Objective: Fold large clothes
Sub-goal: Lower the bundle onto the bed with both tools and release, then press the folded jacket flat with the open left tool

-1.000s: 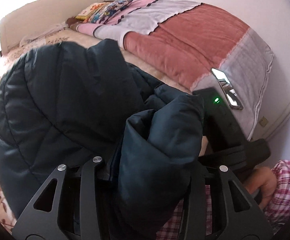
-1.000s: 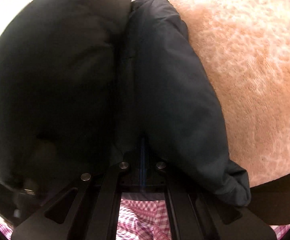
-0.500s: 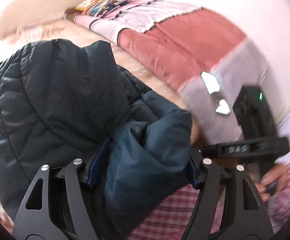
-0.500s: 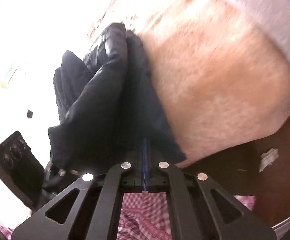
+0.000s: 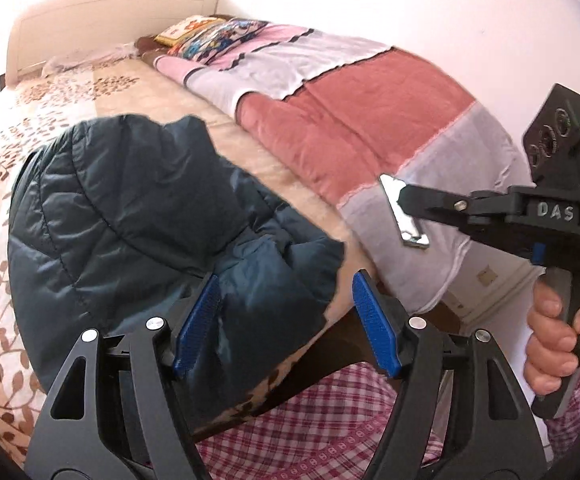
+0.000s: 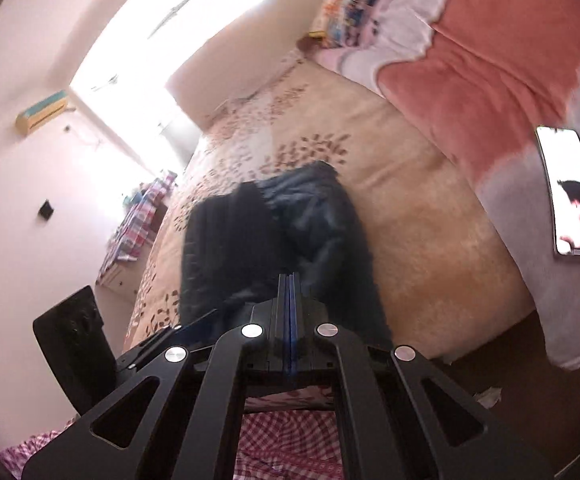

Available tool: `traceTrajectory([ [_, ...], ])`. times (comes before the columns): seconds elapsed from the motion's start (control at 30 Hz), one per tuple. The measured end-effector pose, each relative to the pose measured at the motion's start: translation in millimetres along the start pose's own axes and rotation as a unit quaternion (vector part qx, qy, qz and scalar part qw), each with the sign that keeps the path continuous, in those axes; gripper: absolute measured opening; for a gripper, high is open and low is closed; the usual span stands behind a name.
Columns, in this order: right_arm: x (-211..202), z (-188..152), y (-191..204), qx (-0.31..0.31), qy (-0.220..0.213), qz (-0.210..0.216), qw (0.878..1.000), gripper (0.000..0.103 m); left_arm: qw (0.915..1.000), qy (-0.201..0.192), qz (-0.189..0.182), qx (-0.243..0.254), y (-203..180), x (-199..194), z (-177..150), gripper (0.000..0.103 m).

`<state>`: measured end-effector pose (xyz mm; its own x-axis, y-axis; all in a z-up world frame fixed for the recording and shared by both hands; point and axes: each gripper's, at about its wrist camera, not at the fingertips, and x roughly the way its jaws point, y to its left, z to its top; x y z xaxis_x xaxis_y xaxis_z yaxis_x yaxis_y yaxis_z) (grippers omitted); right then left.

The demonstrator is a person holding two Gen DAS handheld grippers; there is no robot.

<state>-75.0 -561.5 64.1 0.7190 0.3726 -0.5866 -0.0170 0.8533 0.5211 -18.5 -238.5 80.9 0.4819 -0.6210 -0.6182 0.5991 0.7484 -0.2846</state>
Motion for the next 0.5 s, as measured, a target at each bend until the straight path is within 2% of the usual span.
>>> traceTrajectory([
  [0.2, 9, -11, 34, -0.030, 0.012, -0.009, 0.999, 0.001, 0.9998, -0.021, 0.004, -0.003, 7, -31, 0, 0.068],
  [0.33, 14, -9, 58, -0.054, 0.020, -0.017, 0.998, 0.001, 0.9979, -0.053, 0.016, -0.035, 35, -66, 2, 0.068],
  [0.4, 17, -7, 71, -0.073, 0.023, -0.020, 0.997, 0.001, 0.9949, -0.072, 0.048, -0.052, 55, -80, 6, 0.068],
  [0.5, 37, -4, 97, -0.105, 0.048, -0.006, 0.993, 0.001, 0.9863, -0.087, 0.119, -0.074, 89, -90, 17, 0.068],
])
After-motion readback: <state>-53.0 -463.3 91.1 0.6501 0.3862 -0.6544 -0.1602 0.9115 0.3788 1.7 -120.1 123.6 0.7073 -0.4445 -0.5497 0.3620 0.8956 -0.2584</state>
